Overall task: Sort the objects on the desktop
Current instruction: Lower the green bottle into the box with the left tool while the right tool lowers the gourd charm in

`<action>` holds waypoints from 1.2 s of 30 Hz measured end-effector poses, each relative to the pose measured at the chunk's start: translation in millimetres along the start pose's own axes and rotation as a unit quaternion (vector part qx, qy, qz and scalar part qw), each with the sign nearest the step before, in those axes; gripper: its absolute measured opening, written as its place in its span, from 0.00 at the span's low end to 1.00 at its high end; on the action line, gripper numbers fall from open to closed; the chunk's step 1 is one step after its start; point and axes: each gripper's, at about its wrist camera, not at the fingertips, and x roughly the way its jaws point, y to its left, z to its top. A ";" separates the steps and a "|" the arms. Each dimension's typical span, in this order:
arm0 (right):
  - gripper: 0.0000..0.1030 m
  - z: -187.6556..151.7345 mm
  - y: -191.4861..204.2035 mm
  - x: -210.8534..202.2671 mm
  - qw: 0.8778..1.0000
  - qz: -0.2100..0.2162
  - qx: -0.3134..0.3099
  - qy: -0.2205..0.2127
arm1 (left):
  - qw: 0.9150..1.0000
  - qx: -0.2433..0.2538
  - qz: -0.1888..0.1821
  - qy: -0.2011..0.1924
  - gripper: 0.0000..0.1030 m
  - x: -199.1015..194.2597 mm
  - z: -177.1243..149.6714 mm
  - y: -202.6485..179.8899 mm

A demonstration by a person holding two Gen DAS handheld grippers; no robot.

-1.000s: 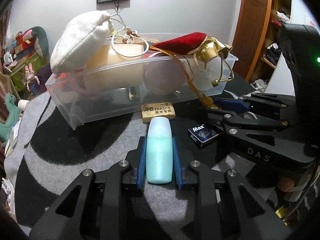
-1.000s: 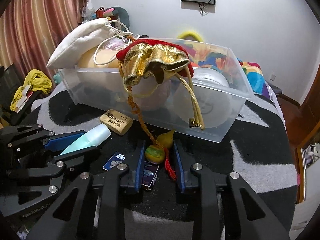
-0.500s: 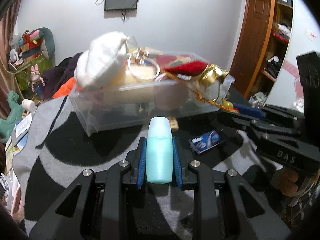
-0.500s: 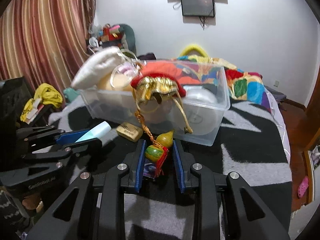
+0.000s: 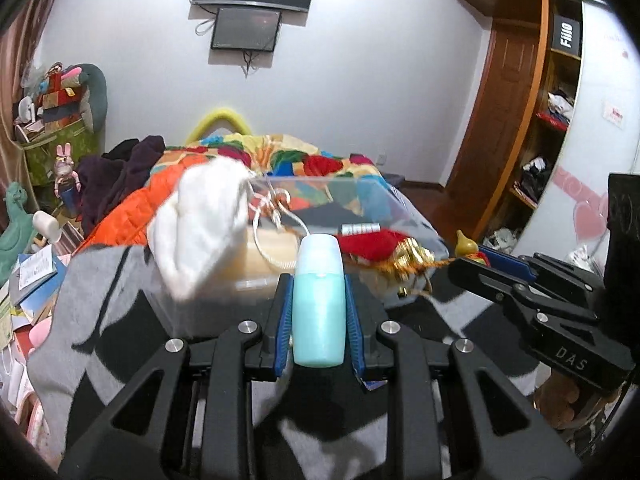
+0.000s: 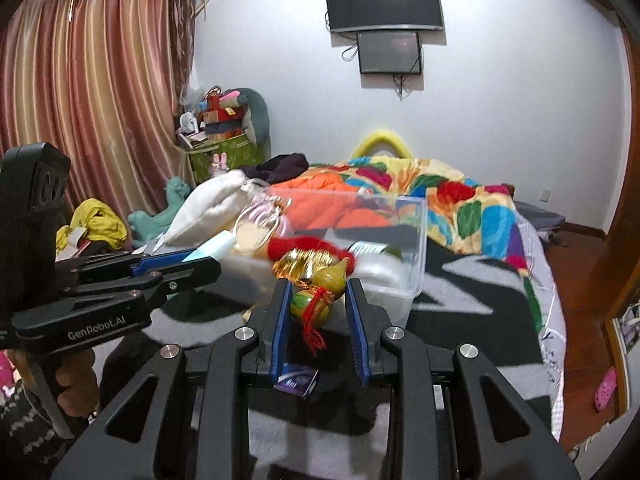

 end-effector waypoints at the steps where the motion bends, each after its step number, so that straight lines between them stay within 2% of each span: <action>1: 0.24 2.7 -1.1 2.3 1.000 -0.006 -0.003 -0.001 | 1.000 0.000 0.000 -0.001 0.24 0.1 2.1 -0.4; 11: 0.24 19.0 -10.5 17.8 1.000 -0.030 -0.002 -0.005 | 1.000 -0.015 -0.007 -0.004 0.24 17.9 29.4 6.2; 19: 0.24 33.6 -33.2 30.4 0.998 -0.054 0.036 -0.012 | 0.999 -0.035 -0.022 0.007 0.24 43.3 45.1 6.0; 29: 0.24 17.5 -31.9 56.5 0.998 -0.037 0.030 0.029 | 0.999 -0.034 -0.013 0.030 0.24 67.1 33.9 2.5; 36: 0.24 15.0 -24.7 66.3 0.998 -0.043 0.019 0.040 | 0.999 -0.023 0.014 0.018 0.24 67.8 32.3 0.1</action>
